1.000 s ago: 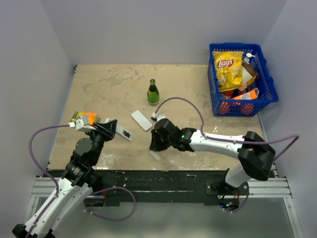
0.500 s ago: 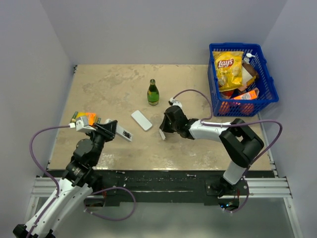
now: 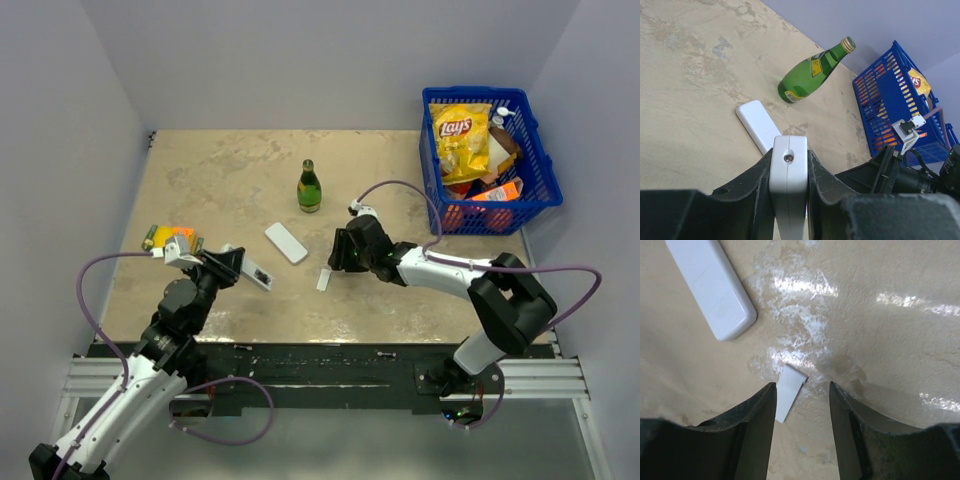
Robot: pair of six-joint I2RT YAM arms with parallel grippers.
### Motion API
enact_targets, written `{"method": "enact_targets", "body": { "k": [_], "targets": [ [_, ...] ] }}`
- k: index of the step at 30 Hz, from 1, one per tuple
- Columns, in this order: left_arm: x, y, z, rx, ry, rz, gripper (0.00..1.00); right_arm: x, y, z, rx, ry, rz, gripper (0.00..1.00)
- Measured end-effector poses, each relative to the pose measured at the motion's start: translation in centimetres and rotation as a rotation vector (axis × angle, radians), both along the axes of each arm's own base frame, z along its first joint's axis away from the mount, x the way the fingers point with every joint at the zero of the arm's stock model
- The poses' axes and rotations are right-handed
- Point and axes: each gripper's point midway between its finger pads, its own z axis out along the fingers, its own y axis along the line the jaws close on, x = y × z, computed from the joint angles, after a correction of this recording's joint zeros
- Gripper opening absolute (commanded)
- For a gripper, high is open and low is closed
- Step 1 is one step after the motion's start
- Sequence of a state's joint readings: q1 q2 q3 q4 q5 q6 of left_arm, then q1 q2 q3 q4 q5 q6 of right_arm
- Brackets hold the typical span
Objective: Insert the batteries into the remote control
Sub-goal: Place the battery cover at the center of the board, then adjust the battery cover at the center of the board.
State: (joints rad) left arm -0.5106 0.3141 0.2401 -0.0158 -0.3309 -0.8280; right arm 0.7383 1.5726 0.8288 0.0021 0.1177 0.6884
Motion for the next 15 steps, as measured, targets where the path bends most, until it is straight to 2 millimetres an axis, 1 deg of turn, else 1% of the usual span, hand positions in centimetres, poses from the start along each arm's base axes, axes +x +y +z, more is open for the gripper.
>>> {"method": "enact_targets", "body": {
  "k": [2,9,13,15],
  "targets": [
    [0.0,-0.1,0.0,-0.001,-0.001,-0.004,0.0,-0.7,0.2,-0.2,0.001,0.024,0.038,0.54],
    [0.0,-0.1,0.0,-0.005,-0.009,-0.004,0.0,-4.4,0.7,-1.9,0.0,0.134,0.155,0.56],
    [-0.1,0.0,0.2,-0.009,-0.016,-0.004,0.0,-5.9,1.8,-2.2,0.011,0.16,0.214,0.57],
    [-0.1,0.0,0.2,-0.01,-0.018,-0.003,0.0,-6.6,2.6,-2.8,0.008,0.178,0.242,0.58]
  ]
}}
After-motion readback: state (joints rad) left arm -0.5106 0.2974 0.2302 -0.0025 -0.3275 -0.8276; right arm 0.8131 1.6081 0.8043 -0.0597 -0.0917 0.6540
